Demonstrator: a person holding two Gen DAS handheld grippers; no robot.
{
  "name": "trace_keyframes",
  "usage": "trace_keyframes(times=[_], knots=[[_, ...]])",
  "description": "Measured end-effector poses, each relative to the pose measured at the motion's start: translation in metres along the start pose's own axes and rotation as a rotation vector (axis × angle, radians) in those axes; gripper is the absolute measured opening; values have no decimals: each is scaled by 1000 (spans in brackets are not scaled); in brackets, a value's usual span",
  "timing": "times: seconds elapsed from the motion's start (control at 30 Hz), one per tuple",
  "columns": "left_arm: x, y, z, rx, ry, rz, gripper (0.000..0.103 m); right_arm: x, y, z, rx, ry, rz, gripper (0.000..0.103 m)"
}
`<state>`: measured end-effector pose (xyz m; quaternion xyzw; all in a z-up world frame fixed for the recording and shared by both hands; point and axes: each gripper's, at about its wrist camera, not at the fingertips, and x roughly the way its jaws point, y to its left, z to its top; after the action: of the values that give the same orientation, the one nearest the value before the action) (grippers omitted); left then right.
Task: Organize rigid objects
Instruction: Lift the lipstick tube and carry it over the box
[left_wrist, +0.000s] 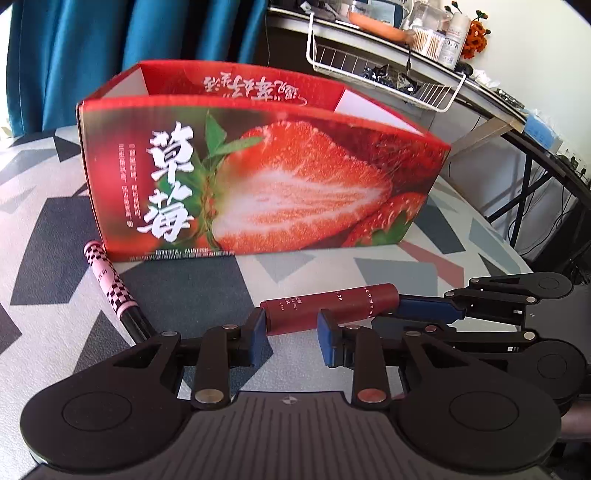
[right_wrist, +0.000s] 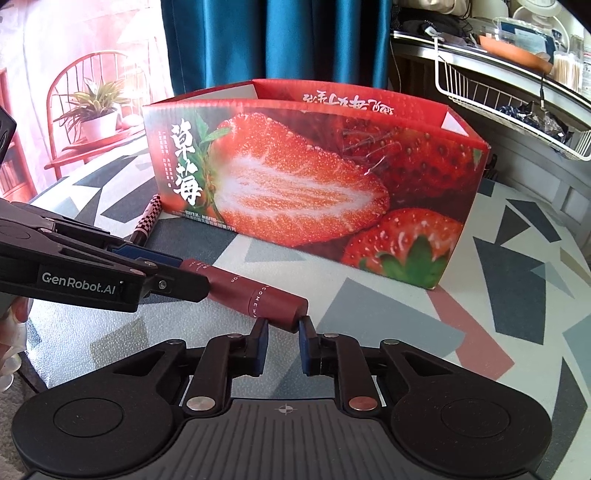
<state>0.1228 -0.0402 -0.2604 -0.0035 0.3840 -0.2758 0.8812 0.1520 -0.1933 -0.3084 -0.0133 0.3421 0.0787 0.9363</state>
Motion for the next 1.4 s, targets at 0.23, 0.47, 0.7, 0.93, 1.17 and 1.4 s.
trace_keyframes(times=[0.23,0.47,0.7,0.93,1.17,1.4], knots=[[-20,-4,12,29,-64,10,32,-12,5,12,-35,-39,-16,16],[-49,-2,33,47,-162,25,32,-33,16,38,-111,-112,-39,16],[-69,0,58,65,-244,39,32,-47,24,72,-197,-170,-61,16],[-57,13,86,38,-235,45,32,-42,15,116,-214,-203,-64,17],[-43,28,107,5,-223,59,32,-13,7,149,-241,-188,-57,17],[-26,28,116,39,-194,113,32,16,-1,158,-209,-142,-40,17]])
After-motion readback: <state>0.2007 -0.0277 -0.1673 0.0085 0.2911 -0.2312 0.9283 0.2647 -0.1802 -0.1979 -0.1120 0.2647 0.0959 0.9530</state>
